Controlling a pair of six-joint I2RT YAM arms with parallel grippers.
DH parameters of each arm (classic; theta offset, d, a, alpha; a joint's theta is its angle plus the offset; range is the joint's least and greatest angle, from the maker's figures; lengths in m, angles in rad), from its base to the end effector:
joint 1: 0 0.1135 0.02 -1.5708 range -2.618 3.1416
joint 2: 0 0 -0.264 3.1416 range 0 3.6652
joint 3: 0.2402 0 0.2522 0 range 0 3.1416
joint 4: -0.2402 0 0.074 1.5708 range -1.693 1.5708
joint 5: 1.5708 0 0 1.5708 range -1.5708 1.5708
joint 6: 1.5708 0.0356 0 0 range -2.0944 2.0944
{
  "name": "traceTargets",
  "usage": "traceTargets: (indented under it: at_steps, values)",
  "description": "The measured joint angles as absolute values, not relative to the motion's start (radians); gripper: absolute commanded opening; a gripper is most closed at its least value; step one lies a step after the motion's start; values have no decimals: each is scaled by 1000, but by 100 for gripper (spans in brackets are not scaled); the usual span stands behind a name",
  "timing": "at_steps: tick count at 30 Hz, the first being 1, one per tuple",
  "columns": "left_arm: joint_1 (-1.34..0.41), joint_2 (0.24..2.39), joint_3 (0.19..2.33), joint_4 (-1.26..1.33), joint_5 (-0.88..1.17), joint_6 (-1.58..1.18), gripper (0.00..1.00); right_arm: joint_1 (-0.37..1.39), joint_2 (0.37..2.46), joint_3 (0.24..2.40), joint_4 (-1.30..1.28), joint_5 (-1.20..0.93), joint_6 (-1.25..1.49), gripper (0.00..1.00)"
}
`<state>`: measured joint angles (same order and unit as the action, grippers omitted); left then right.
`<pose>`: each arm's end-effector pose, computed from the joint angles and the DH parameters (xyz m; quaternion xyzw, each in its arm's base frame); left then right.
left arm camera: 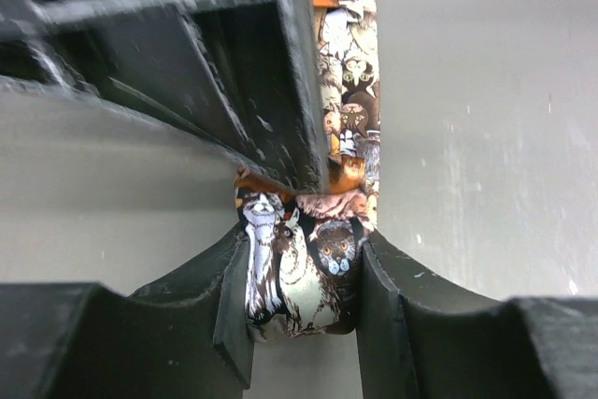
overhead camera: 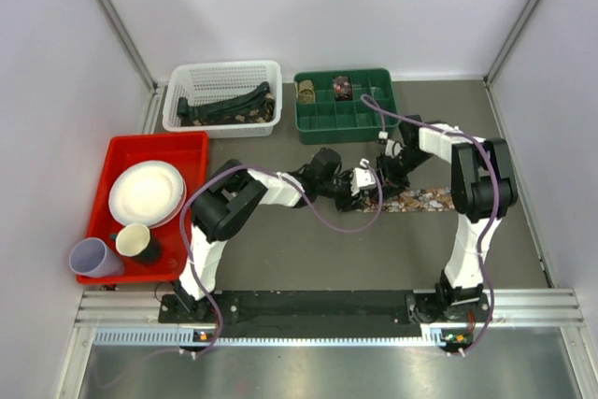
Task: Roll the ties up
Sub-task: Roll the tie at the center of the board.
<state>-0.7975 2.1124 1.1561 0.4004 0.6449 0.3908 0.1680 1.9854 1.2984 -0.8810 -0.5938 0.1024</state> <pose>0.2874 -0.3251 0.1201 0.5917 0.6007 -0.3643 0.3955 0.3458 0.0788 0.1427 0.0318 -0.9557 -0.2901 0.0381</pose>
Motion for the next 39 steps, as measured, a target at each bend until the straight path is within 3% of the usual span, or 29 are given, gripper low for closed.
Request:
traceTargets:
  at_steps: [5, 15, 21, 23, 26, 27, 30, 31, 33, 39]
  values:
    - [-800, 2075, 1185, 234, 607, 459, 20, 136, 1974, 1296, -878, -679, 70, 46]
    - [-805, 2078, 1254, 87, 584, 508, 25, 171, 1925, 1243, -764, -846, 130, 43]
    - [-804, 2078, 1260, 69, 582, 505, 27, 189, 1956, 1237, -749, -842, 135, 22]
    - [-804, 2078, 1261, 68, 582, 504, 28, 186, 1967, 1237, -748, -851, 136, 1]
    - [-803, 2078, 1261, 63, 585, 500, 31, 184, 1969, 1242, -752, -855, 138, 0]
    - [-803, 2078, 1261, 64, 585, 500, 33, 183, 1971, 1245, -757, -854, 138, 0]
    - [-803, 2078, 1261, 64, 585, 500, 49, 182, 1971, 1246, -760, -852, 134, 0]
    - [-803, 2078, 1261, 64, 585, 500, 59, 181, 1971, 1246, -761, -850, 134, 0]
    - [-799, 2078, 1260, 68, 582, 502, 67, 180, 1971, 1246, -762, -839, 133, 0]
    - [-777, 2075, 1230, 130, 603, 470, 79, 180, 1971, 1246, -777, -815, 131, 0]
